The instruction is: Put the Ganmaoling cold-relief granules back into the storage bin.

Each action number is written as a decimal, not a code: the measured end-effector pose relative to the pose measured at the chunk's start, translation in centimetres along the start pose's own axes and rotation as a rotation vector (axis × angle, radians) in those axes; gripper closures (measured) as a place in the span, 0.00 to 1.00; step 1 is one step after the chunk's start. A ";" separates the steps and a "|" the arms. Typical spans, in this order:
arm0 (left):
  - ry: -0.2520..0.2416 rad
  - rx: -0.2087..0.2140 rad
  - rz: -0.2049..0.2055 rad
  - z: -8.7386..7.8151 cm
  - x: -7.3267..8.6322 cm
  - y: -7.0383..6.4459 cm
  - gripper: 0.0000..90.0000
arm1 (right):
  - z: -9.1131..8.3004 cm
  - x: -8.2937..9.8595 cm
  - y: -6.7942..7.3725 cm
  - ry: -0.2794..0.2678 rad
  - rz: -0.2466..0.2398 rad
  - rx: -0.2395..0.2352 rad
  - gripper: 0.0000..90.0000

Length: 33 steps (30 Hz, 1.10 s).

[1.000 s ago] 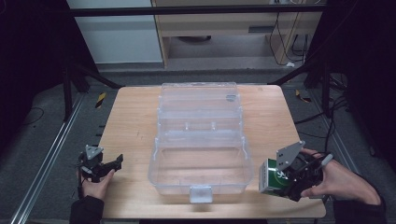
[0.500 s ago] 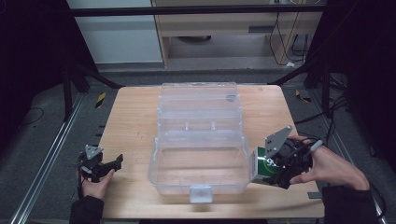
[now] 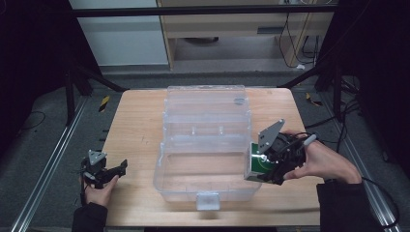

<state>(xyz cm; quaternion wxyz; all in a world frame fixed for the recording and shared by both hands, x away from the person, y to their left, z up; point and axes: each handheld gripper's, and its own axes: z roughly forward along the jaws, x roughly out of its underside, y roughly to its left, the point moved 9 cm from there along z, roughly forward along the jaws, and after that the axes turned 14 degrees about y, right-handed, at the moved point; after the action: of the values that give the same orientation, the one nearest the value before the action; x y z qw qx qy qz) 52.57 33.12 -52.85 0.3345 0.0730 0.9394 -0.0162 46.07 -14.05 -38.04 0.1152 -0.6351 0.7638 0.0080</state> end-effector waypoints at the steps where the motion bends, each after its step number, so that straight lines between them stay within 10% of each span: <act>1: 0.000 0.000 0.000 0.0 0.0 0.0 0.18 | 0.1 -0.2 0.0 0.002 -0.003 -0.003 0.17; 33: -0.003 0.001 0.002 0.0 -0.1 0.1 0.18 | 4.3 -4.0 -0.7 0.048 -0.065 -0.016 0.17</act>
<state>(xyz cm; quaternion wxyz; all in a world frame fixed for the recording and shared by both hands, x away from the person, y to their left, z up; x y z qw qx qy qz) 52.62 33.17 -52.78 0.3359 0.0742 0.9388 -0.0164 48.09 -9.65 -41.37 0.0919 -0.6604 0.7453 -0.0048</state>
